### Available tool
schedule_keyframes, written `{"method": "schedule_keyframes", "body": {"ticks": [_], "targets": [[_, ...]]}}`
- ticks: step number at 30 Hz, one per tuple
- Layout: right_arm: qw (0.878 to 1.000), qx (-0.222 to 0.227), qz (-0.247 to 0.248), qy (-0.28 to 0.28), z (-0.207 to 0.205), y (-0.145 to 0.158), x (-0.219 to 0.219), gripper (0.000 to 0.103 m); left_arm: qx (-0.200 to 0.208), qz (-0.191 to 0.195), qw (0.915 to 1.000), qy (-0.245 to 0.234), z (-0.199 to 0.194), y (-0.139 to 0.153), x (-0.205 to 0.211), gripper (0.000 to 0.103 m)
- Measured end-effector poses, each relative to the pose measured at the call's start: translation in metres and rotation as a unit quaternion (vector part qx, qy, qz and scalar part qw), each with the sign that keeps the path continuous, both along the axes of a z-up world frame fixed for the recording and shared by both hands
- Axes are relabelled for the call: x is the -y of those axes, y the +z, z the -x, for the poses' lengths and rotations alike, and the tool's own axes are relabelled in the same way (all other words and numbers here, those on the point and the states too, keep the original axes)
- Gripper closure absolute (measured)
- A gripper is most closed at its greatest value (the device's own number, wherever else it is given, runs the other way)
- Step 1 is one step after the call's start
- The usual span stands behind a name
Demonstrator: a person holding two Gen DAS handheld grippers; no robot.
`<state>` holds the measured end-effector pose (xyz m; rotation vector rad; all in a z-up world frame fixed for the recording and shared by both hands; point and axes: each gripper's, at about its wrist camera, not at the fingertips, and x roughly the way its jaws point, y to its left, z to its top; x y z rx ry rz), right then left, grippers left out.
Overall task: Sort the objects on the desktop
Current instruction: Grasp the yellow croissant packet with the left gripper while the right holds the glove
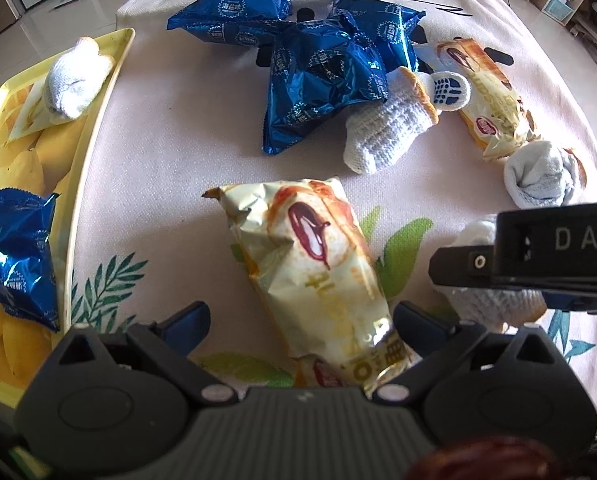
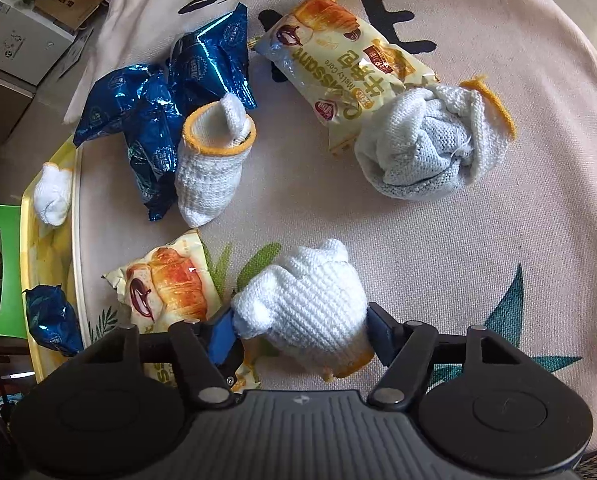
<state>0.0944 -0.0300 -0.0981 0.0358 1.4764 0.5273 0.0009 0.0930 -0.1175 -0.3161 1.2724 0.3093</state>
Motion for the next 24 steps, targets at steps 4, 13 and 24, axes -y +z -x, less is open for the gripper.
{"method": "schedule_keyframes", "body": {"ticks": [4, 13, 24], "targets": [[0.999, 0.024, -0.005, -0.037, -0.009, 0.012, 0.012, 0.041, 0.011, 0.000, 0.9998, 0.018, 0.001, 0.008, -0.007, 0.014], [0.996, 0.000, 0.001, -0.084, -0.021, 0.007, 0.023, 0.036, 0.017, 0.018, 0.9990, 0.037, 0.001, 0.011, -0.015, 0.005], [0.998, 0.006, 0.016, -0.057, -0.018, 0.003, 0.014, 0.027, 0.005, 0.002, 0.9995, 0.031, -0.006, 0.004, -0.009, 0.001]]}}
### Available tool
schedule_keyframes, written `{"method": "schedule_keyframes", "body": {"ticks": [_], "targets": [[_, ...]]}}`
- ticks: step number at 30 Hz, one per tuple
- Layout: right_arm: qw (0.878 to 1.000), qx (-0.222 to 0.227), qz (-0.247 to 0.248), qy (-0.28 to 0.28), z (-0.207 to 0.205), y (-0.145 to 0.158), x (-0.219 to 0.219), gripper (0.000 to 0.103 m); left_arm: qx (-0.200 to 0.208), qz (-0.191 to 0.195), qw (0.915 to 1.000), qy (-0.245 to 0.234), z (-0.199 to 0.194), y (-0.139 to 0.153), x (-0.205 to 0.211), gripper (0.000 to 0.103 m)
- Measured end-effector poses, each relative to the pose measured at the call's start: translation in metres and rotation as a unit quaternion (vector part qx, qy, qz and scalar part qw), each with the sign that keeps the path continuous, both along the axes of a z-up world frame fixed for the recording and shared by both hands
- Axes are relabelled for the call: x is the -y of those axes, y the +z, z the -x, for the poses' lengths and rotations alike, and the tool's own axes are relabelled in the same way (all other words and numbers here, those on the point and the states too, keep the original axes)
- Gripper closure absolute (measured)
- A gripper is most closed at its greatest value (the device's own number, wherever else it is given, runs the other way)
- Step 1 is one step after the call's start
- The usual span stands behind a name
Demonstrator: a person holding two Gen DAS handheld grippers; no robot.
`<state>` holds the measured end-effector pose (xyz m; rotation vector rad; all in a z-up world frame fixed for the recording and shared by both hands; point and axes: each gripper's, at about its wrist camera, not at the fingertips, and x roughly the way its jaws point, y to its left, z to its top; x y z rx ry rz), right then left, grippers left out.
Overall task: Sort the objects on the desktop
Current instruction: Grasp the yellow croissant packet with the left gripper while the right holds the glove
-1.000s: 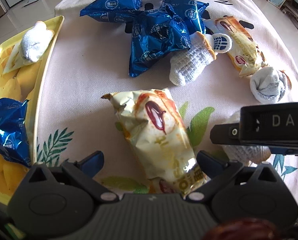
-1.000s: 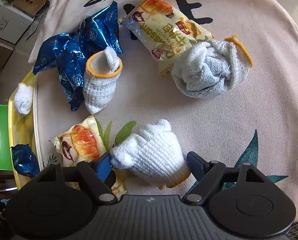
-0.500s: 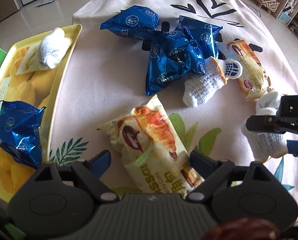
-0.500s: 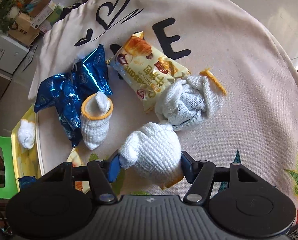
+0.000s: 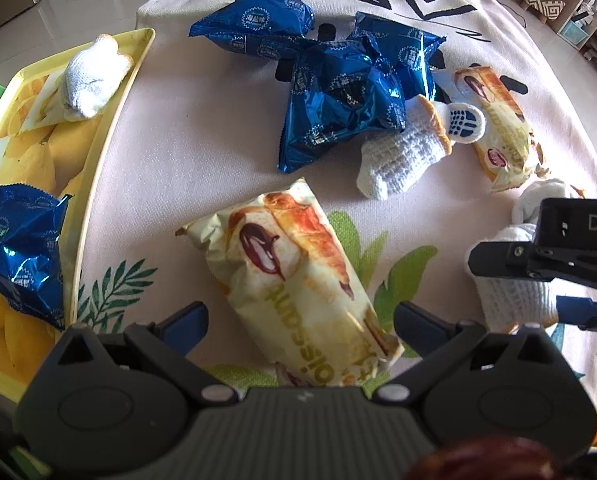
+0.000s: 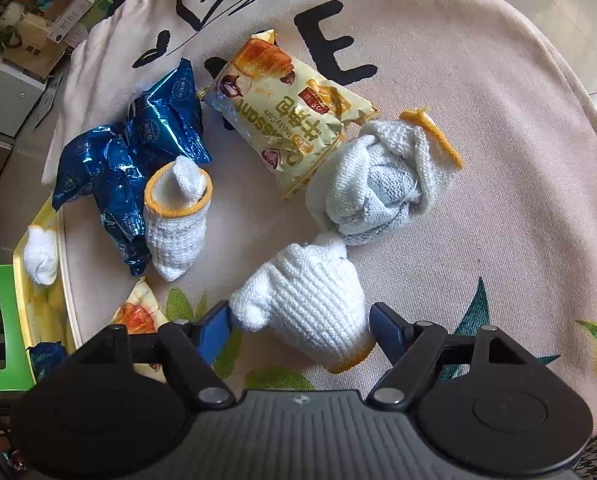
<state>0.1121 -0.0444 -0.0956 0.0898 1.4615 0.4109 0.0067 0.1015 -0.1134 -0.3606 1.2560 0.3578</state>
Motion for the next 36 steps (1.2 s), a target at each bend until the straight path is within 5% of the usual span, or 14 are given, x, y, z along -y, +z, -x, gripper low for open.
{"method": "schedule_keyframes", "body": {"ticks": [15, 36], "targets": [[0.999, 0.018, 0.036, 0.031, 0.002, -0.010, -0.012, 0.022, -0.018, -0.038, 0.9989, -0.019, -0.006, -0.014, 0.008, 0.000], [0.990, 0.059, 0.096, 0.085, 0.013, -0.016, -0.032, 0.019, -0.019, -0.037, 0.9991, -0.005, -0.008, -0.013, 0.011, 0.000]]}}
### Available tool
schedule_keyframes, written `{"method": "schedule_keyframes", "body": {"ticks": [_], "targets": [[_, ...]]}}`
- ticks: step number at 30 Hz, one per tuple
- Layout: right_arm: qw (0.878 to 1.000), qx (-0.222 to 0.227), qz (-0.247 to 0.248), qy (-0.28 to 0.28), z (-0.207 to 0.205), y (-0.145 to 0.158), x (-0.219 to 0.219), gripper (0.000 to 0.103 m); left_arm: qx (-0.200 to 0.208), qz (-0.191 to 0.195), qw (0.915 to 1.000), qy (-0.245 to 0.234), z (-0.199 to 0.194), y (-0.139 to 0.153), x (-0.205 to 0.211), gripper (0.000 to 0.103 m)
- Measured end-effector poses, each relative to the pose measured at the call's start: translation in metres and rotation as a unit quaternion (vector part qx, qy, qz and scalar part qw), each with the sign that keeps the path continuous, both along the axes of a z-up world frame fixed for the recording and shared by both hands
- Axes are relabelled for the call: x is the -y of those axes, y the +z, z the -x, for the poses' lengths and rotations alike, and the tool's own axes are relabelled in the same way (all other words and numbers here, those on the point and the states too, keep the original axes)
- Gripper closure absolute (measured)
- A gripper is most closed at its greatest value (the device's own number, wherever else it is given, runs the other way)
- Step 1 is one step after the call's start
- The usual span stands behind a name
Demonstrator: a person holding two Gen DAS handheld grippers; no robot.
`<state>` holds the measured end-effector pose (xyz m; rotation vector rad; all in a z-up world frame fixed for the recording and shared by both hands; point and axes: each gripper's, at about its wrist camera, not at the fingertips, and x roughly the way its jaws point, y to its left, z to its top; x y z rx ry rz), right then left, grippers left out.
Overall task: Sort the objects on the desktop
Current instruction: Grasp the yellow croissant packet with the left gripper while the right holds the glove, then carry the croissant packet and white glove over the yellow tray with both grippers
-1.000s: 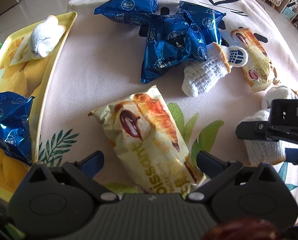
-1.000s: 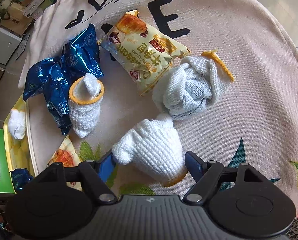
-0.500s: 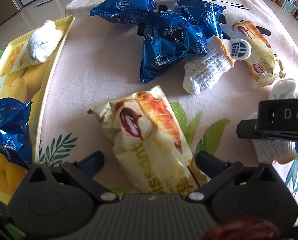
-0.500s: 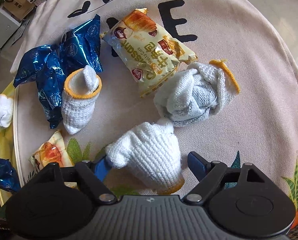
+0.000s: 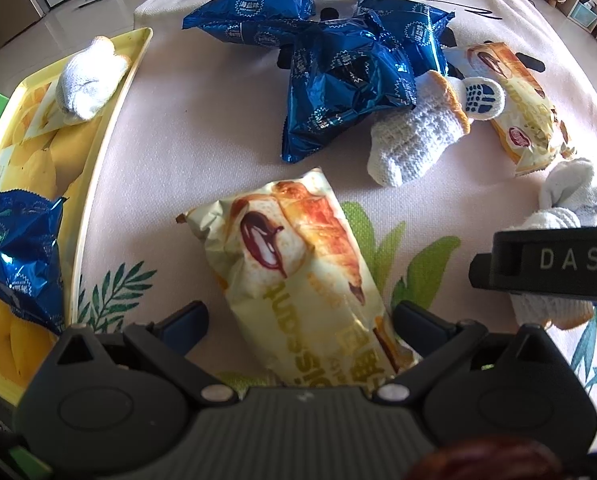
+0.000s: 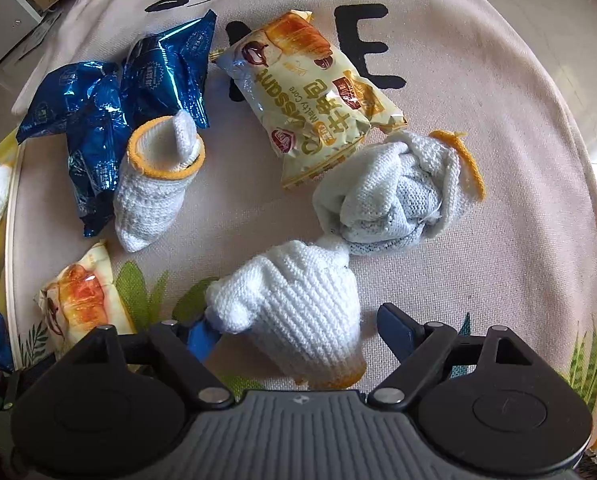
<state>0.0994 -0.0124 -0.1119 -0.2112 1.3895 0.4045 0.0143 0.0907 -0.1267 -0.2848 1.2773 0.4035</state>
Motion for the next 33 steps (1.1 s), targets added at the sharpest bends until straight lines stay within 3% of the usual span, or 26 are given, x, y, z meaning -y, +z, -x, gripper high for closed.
{"method": "schedule_keyframes", "body": {"ticks": [5, 7, 12, 25, 33], "targets": [[1.000, 0.002, -0.009, 0.007, 0.005, 0.000, 0.001, 0.026, 0.009, 0.001, 1.0000, -0.002, 0.002, 0.004, 0.000, 0.008], [1.000, 0.003, -0.020, 0.006, 0.004, 0.001, 0.000, 0.033, 0.023, 0.003, 0.9997, -0.003, 0.002, 0.008, -0.001, 0.022], [0.999, -0.008, -0.042, -0.006, -0.002, 0.001, -0.005, 0.039, 0.039, 0.024, 0.9989, 0.007, 0.007, 0.015, -0.003, 0.036], [0.996, -0.015, -0.088, -0.028, -0.017, 0.026, 0.011, 0.040, 0.068, 0.060, 0.9957, 0.021, 0.007, 0.042, -0.013, 0.037], [0.994, -0.007, -0.100, -0.029, -0.001, 0.050, 0.022, 0.040, 0.078, 0.050, 0.9956, 0.015, 0.011, 0.056, -0.011, 0.037]]}}
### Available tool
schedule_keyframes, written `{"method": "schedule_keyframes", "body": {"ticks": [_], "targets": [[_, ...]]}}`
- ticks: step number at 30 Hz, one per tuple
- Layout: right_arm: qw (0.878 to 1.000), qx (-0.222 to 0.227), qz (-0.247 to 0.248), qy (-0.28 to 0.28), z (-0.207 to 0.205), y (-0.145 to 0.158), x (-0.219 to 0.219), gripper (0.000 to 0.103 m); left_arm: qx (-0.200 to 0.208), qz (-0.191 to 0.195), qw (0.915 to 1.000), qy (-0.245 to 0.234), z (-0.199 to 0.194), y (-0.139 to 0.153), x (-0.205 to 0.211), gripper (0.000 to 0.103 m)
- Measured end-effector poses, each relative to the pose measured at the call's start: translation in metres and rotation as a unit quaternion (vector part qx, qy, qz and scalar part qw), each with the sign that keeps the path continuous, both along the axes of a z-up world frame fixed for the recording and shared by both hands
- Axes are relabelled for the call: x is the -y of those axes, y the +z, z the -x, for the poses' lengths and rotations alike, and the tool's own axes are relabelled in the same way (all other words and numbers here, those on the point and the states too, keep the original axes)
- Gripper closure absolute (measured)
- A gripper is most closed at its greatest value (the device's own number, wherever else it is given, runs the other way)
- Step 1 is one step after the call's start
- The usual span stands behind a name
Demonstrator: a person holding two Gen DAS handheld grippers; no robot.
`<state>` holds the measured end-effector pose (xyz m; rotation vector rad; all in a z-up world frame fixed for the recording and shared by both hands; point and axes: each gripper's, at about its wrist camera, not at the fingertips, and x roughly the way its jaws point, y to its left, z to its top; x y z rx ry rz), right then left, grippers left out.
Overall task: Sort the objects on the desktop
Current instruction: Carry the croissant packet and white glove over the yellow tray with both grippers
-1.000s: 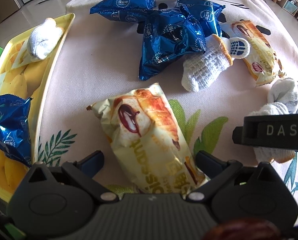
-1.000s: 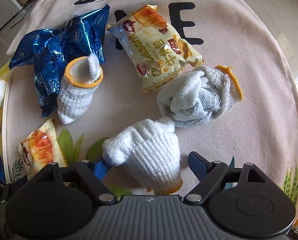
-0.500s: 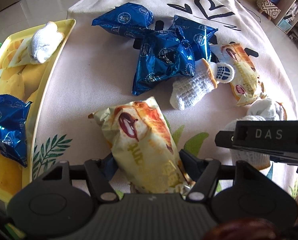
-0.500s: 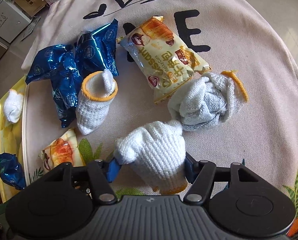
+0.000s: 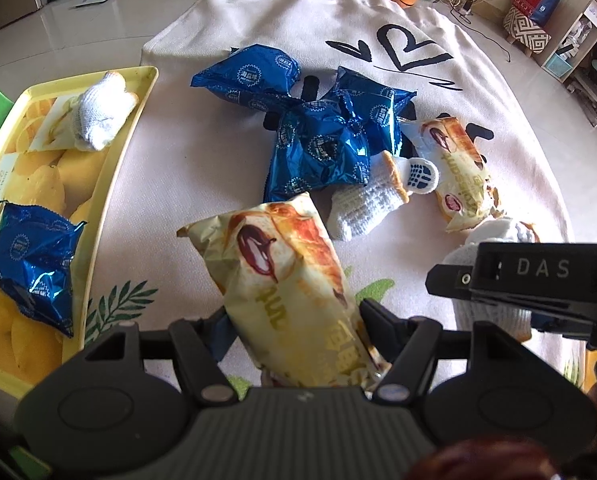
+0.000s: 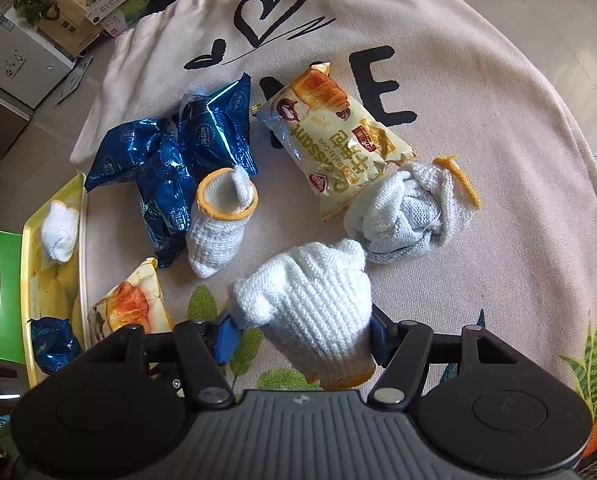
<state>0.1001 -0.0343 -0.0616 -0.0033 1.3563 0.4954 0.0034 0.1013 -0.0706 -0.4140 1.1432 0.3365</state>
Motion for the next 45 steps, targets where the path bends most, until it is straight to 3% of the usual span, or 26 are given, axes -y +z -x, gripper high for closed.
{"method": "schedule_keyframes", "body": {"ticks": [31, 38, 45], "targets": [[0.999, 0.029, -0.041, 0.007, 0.009, 0.032, -0.033, 0.040, 0.031, -0.019, 0.9968, 0.072, 0.007, 0.035, -0.042, 0.037], [0.997, 0.048, -0.060, 0.017, 0.014, 0.044, -0.053, 0.040, 0.040, -0.006, 0.9912, 0.126, 0.014, 0.044, -0.075, 0.037], [0.995, 0.037, -0.092, 0.022, 0.018, 0.046, -0.078, 0.040, 0.062, -0.001, 0.9772, 0.203, 0.028, 0.060, -0.124, 0.037]]}}
